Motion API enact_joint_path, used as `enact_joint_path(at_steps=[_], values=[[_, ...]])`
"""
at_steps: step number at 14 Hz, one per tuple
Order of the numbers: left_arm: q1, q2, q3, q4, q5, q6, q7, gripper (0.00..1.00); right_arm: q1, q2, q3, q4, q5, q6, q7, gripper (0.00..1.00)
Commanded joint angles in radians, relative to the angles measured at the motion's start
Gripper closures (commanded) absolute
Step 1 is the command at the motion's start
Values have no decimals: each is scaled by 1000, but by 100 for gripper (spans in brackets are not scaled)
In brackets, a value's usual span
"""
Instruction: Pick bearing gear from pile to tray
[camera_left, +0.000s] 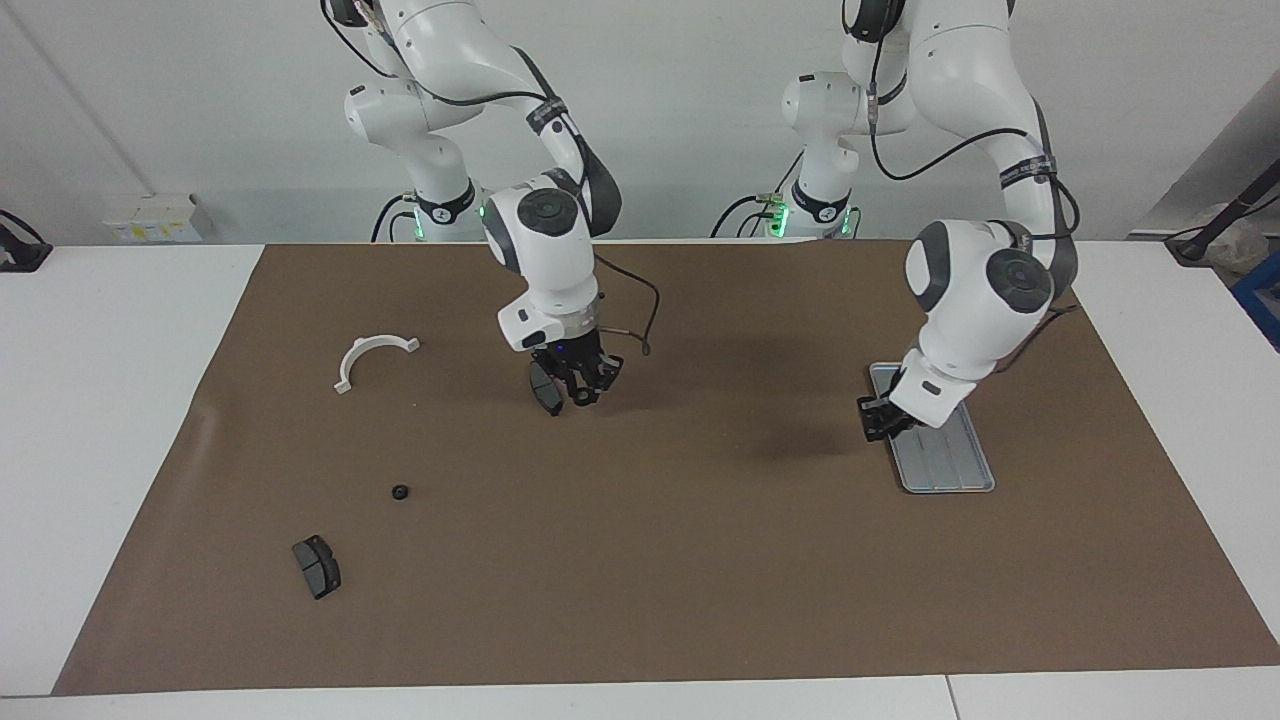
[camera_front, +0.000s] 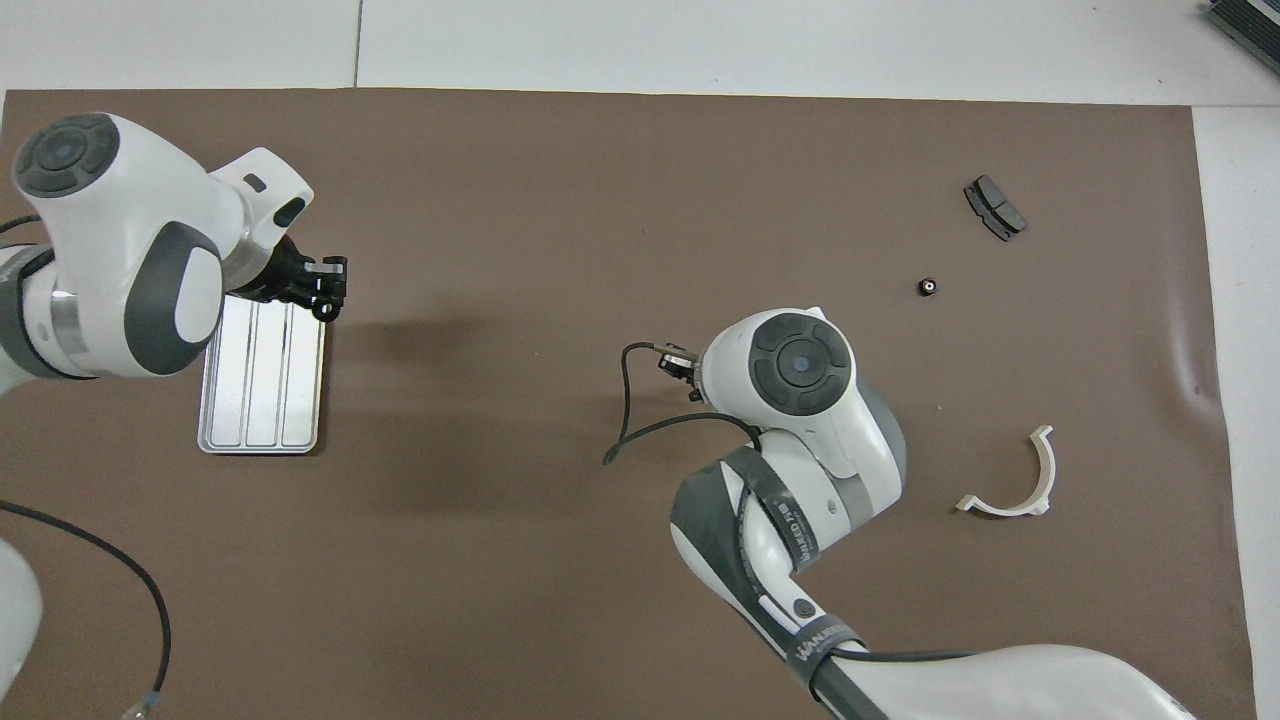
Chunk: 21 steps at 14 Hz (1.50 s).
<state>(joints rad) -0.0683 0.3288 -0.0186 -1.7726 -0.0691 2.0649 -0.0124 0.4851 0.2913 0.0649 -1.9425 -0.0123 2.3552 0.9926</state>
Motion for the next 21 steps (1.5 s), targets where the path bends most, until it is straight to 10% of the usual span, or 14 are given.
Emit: enact_joint_path(at_steps=[1, 4, 6, 8, 10, 12, 21], values=[[76, -24, -7, -94, -14, 23, 176, 74, 76, 147, -4, 184, 3, -16, 197, 100], [110, -22, -6, -154, -12, 89, 259, 60, 128, 235, -2, 279, 0, -25, 317, 99], [108, -19, -6, -153, -12, 90, 258, 13, 162, 287, -4, 330, -1, -19, 366, 96], [90, -8, -7, -114, -6, 93, 244, 3, 164, 286, -4, 327, -21, -17, 376, 89], [32, 2, -7, -61, -6, 92, 136, 3, 162, 284, -4, 323, -23, -28, 373, 36], [-46, 7, -6, -34, -5, 90, -28, 3, 153, 284, -5, 333, -34, -45, 368, 9], [-370, 21, -6, -10, -5, 136, -544, 13, -26, 79, -7, 119, -86, -113, -7, 0]])
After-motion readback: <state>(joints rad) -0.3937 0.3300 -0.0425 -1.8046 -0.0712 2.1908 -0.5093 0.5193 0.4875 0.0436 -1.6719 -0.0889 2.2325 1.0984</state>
